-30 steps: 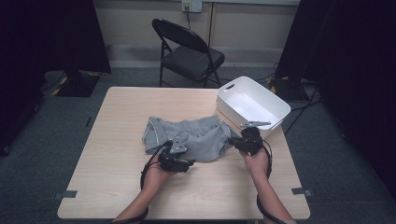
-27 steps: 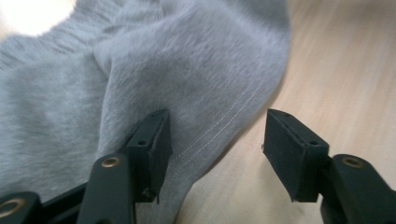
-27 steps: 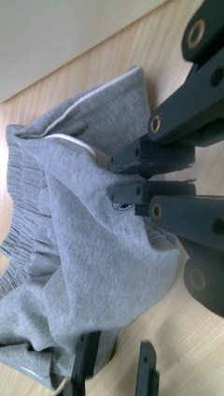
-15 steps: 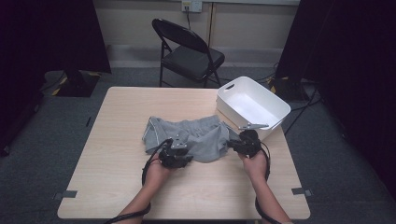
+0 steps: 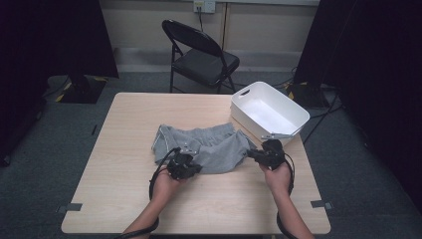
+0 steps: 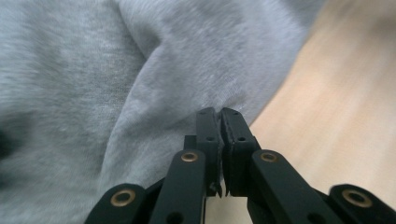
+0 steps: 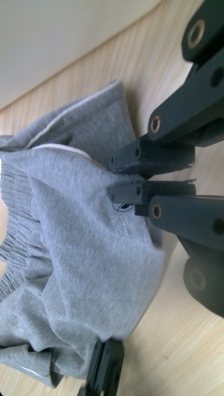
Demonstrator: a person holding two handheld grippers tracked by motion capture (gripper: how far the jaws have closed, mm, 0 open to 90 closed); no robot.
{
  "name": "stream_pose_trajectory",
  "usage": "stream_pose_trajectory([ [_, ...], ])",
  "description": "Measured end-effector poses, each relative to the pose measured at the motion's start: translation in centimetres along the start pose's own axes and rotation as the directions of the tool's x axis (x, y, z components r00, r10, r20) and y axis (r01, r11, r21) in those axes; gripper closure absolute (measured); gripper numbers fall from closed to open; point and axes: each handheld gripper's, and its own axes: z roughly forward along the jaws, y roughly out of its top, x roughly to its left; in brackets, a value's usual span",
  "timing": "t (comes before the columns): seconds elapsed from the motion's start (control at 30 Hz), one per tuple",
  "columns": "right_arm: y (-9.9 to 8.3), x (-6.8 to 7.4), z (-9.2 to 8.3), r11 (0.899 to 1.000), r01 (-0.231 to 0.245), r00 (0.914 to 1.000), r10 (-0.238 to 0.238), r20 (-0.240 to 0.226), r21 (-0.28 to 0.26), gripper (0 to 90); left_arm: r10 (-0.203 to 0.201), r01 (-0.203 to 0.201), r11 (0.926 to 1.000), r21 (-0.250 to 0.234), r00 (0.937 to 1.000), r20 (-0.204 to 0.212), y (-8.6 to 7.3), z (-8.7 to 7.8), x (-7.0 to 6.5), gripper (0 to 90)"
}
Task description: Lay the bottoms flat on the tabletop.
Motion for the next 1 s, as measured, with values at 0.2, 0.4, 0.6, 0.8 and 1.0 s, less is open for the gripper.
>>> stream_pose_trajectory([
  [0.2,-0.2,-0.3,-1.8,1.0,0.002,0.9999,-0.002,0.012,-0.009,84.4,0.009,-0.009,0.9999,-0.014,0.9991,0.041,-0.2,-2.3,-0.7,87.1],
  [0.4,-1.7,0.0,-3.5,1.0,0.012,0.9999,-0.012,0.001,-0.017,84.4,0.018,-0.017,0.9998,-0.01,0.9981,0.058,-0.7,-3.5,-1.2,87.1],
  [0.6,-3.2,0.4,-4.6,1.0,0.009,0.9996,-0.009,-0.027,-0.021,84.4,0.019,-0.019,0.9998,-0.004,0.997,0.075,-0.7,-3.7,-1.8,87.2],
  [0.8,-4.9,0.6,-5.1,1.0,0.01,0.9987,-0.011,-0.05,-0.017,84.4,0.029,-0.031,0.9994,0.014,0.9951,0.094,-1.0,-3.4,-2.7,87.1],
  [1.0,-7.0,0.5,-5.8,1.0,0.004,0.9985,-0.003,-0.055,0.01,84.4,0.045,-0.049,0.998,0.04,0.9927,0.112,-1.6,-2.9,-3.5,87.2],
])
